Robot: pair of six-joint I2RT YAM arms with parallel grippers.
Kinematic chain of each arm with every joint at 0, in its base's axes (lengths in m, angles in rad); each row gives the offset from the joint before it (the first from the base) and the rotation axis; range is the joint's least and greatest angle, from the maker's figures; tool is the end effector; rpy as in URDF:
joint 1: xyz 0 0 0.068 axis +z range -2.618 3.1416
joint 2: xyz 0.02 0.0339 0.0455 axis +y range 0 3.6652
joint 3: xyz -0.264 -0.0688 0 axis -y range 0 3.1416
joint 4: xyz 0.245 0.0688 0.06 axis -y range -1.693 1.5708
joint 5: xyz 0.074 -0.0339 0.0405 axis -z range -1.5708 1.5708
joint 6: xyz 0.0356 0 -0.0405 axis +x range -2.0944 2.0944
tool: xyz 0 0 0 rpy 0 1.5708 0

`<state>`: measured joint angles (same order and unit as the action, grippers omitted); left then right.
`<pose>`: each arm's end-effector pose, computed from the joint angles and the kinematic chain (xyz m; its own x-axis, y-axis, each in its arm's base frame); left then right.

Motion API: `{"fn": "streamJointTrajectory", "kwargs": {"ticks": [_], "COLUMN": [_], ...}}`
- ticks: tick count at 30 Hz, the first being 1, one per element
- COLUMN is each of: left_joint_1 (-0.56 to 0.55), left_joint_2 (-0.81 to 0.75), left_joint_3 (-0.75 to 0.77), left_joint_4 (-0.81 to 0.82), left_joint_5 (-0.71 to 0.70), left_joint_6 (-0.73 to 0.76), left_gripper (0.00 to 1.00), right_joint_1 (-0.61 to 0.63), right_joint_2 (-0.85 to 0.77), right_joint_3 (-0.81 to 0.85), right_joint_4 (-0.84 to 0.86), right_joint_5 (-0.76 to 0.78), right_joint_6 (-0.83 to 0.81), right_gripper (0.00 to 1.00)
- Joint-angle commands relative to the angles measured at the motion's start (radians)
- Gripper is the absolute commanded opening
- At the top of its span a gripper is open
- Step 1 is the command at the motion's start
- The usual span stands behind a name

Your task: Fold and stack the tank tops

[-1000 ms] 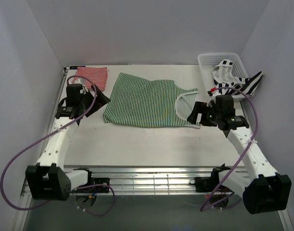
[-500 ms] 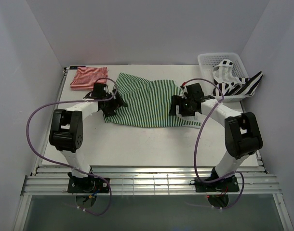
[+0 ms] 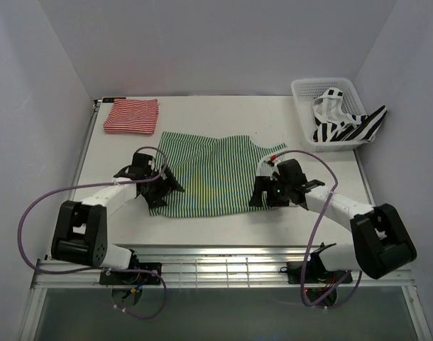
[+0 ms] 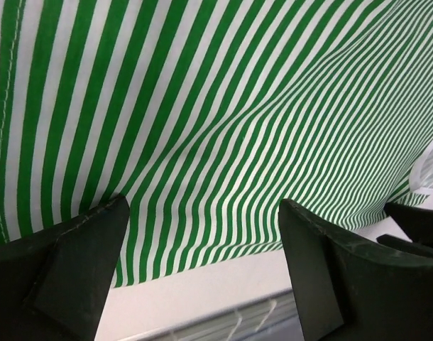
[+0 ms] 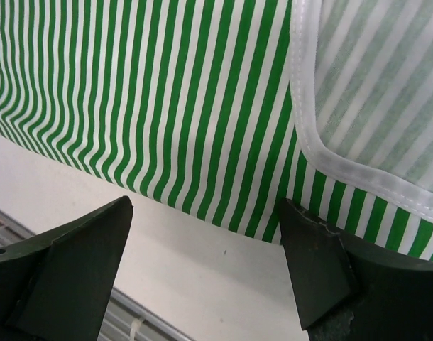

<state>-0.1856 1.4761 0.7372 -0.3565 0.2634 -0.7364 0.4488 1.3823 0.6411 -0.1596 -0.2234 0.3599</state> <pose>0.2599 -0.0582 0.1593 -0.8457 -0.5010 -0.1836 -0.3681 0.7970 -0.4789 0.2302 0.1196 0.1665 -0.8536 -0.0299 -0.5200 -0.2633 0.8862 0.3812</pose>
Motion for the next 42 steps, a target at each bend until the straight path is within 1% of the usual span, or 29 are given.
{"fn": "streamJointTrajectory", "kwargs": {"ticks": [1, 3, 4, 7, 8, 10, 12, 13, 14, 15, 16, 17, 18, 19, 21, 22, 24, 25, 26, 28, 30, 32, 33, 35, 36, 40, 42], "left_joint_1": [-0.011, -0.018, -0.023, -0.029, -0.031, -0.026, -0.023, -0.012, 0.000, 0.030, 0.050, 0.069, 0.084, 0.106, 0.118, 0.132, 0.153, 0.173, 0.181, 0.184, 0.184, 0.184, 0.184, 0.184, 0.184, 0.184, 0.184], "left_joint_2": [-0.182, -0.278, -0.369, -0.503, -0.516, -0.513, -0.443, -0.404, -0.314, -0.263, -0.213, -0.159, -0.057, -0.007, 0.114, 0.147, 0.205, 0.264, 0.294, 0.378, 0.421, 0.472, 0.486, 0.522, 0.535, 0.558, 0.550], "left_joint_3": [-0.102, -0.137, -0.140, -0.067, 0.005, 0.080, 0.176, 0.203, 0.226, 0.270, 0.292, 0.316, 0.339, 0.396, 0.448, 0.480, 0.501, 0.527, 0.548, 0.583, 0.625, 0.657, 0.665, 0.685, 0.702, 0.708, 0.688], "left_joint_4": [-0.267, -0.333, -0.398, -0.490, -0.498, -0.478, -0.447, -0.394, -0.363, -0.330, -0.258, -0.219, -0.187, -0.139, -0.105, -0.060, 0.000, 0.036, 0.045, 0.062, 0.071, 0.079, 0.080, 0.076, 0.079, 0.059, 0.059], "left_joint_5": [-0.020, -0.010, -0.007, -0.050, -0.074, -0.171, -0.271, -0.359, -0.383, -0.391, -0.345, -0.304, -0.271, -0.198, -0.197, -0.194, -0.146, -0.121, -0.068, -0.035, 0.014, 0.031, 0.034, 0.034, 0.043, 0.065, 0.074], "left_joint_6": [-0.020, -0.034, -0.034, -0.031, -0.029, -0.008, 0.026, 0.041, 0.055, 0.069, 0.112, 0.135, 0.153, 0.193, 0.213, 0.227, 0.275, 0.287, 0.310, 0.324, 0.359, 0.383, 0.402, 0.416, 0.433, 0.448, 0.454], "left_gripper": [0.98, 0.98, 0.98, 0.98, 0.98, 0.98, 0.98, 0.98, 0.98, 0.98, 0.98, 0.98, 0.98, 0.98, 0.98, 0.98, 0.98, 0.98, 0.98, 0.98, 0.98, 0.96, 0.92, 0.88, 0.82, 0.75, 0.75], "right_joint_1": [0.027, 0.040, 0.048, 0.053, 0.053, 0.053, 0.048, 0.039, 0.030, 0.002, -0.016, -0.036, -0.059, -0.105, -0.145, -0.178, -0.206, -0.225, -0.231, -0.237, -0.245, -0.251, -0.259, -0.265, -0.269, -0.285, -0.292], "right_joint_2": [-0.127, -0.204, -0.280, -0.397, -0.413, -0.417, -0.395, -0.356, -0.332, -0.306, -0.246, -0.218, -0.192, -0.146, -0.105, -0.071, -0.043, -0.025, -0.019, -0.002, 0.004, 0.004, 0.003, -0.002, -0.003, -0.012, -0.020], "right_joint_3": [-0.119, -0.164, -0.170, -0.143, -0.121, -0.026, 0.047, 0.119, 0.155, 0.190, 0.256, 0.285, 0.311, 0.359, 0.397, 0.414, 0.448, 0.454, 0.460, 0.462, 0.456, 0.450, 0.444, 0.439, 0.436, 0.427, 0.422], "right_joint_4": [-0.110, -0.168, -0.188, -0.260, -0.271, -0.285, -0.285, -0.285, -0.282, -0.282, -0.282, -0.281, -0.278, -0.276, -0.274, -0.274, -0.274, -0.273, -0.274, -0.276, -0.278, -0.278, -0.278, -0.278, -0.278, -0.281, -0.281], "right_joint_5": [-0.027, -0.043, -0.051, -0.068, -0.057, -0.035, 0.034, 0.060, 0.093, 0.104, 0.104, 0.093, 0.081, 0.066, 0.050, 0.042, 0.001, -0.017, -0.031, -0.031, -0.030, -0.027, -0.025, -0.021, -0.021, -0.013, -0.013], "right_joint_6": [0.066, 0.085, 0.097, 0.093, 0.087, 0.067, 0.041, 0.033, 0.024, 0.007, -0.002, -0.012, -0.031, -0.041, -0.055, -0.067, -0.075, -0.085, -0.091, -0.107, -0.110, -0.110, -0.110, -0.111, -0.113, -0.113, -0.114], "right_gripper": [0.90, 0.90, 0.90, 0.90, 0.90, 0.90, 0.90, 0.90, 0.90, 0.90, 0.90, 0.90, 0.90, 0.90, 0.90, 0.90, 0.90, 0.90, 0.90, 0.90, 0.90, 0.90, 0.90, 0.90, 0.90, 0.90, 0.90]}}
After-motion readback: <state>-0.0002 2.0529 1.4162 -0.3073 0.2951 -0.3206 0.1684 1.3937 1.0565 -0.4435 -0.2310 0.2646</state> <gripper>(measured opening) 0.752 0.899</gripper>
